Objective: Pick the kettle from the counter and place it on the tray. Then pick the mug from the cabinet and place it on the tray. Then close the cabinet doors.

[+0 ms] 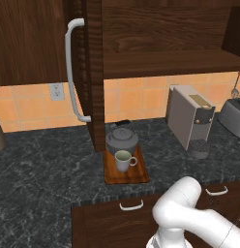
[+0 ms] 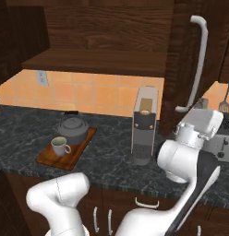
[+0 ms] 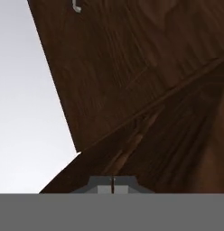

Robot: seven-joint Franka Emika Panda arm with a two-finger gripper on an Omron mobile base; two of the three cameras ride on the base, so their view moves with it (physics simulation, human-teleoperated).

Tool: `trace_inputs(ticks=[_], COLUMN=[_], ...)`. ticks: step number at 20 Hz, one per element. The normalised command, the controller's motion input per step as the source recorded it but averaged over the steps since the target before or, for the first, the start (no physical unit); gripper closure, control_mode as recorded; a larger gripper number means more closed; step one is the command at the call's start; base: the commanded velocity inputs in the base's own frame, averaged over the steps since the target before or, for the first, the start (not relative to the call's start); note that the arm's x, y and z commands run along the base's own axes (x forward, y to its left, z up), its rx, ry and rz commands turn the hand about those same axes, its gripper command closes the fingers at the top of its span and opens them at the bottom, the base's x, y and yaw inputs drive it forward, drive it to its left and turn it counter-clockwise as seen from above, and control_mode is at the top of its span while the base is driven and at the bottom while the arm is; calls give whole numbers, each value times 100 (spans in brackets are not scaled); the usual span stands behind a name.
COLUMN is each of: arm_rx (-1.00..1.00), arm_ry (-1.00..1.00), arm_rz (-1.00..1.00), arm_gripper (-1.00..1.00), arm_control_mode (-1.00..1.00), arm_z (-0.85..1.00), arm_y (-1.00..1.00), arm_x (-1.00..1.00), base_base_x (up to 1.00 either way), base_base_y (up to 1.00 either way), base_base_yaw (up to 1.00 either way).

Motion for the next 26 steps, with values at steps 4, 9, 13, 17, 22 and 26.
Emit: trace_inputs(ticks=[4,9,13,17,22,26], arm_rx=[-24,-13,-7,-1,0,0], arm_ry=[37,40,35,14,-2,-4], arm_rz=[0,0,3,20,46,53], arm_gripper=[100,100,100,100,100,100], arm_control_mode=[-100,-100,-100,-100,-100,-100], arm_z=[75,82,81,26,33,51], arm_y=[74,42,16,7,0,0], arm_x=[1,32,51,62,43,34], base_base_x=[0,0,0,0,0,0], base_base_y=[0,0,0,0,0,0], base_base_yaw=[0,0,0,0,0,0])
